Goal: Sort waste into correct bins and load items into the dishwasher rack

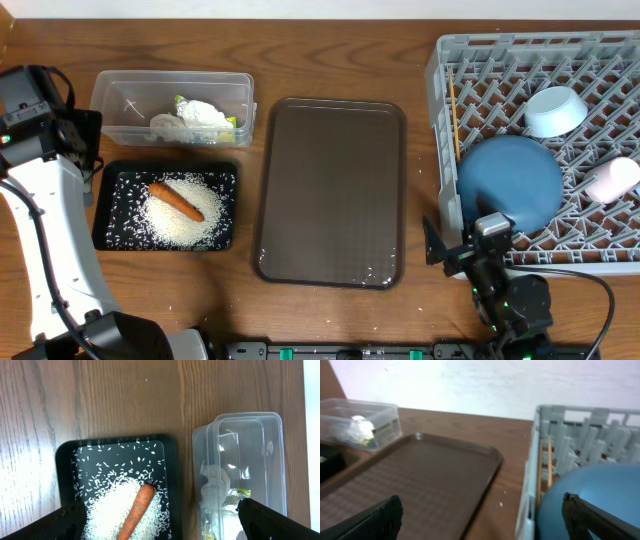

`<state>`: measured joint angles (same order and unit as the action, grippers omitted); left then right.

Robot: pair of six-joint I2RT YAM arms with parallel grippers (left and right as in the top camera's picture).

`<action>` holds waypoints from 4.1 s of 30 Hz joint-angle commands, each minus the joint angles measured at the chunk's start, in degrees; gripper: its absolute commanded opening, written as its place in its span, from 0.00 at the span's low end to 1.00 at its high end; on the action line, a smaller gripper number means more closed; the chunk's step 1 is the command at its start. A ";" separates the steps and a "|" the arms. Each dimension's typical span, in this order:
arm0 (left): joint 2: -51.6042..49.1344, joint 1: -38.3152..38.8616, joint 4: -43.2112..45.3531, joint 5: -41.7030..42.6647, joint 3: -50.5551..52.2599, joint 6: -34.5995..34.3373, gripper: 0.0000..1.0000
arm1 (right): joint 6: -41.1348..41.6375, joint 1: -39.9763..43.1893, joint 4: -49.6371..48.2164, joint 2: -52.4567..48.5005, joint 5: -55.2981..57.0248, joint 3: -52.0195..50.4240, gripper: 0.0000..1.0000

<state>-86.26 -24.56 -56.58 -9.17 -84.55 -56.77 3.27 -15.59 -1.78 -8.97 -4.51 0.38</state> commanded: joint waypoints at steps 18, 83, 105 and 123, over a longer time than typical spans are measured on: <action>-0.35 -0.24 -0.17 -0.28 0.00 0.33 0.99 | -11.34 8.87 5.99 8.70 5.25 -0.07 0.99; -0.35 -0.24 -0.17 -0.28 0.00 0.33 0.99 | -2.89 12.94 6.03 8.31 5.55 -0.07 0.99; 7.39 -0.22 -23.91 -5.68 0.00 8.83 0.99 | -2.89 12.94 6.03 8.31 5.55 -0.07 0.99; 34.12 18.10 29.40 5.66 44.09 38.12 0.99 | -2.89 12.94 6.03 8.31 5.55 -0.07 0.99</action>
<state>-57.93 -9.04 -33.85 -9.41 -47.53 -31.40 -0.43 -3.29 4.01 -0.73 0.71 0.38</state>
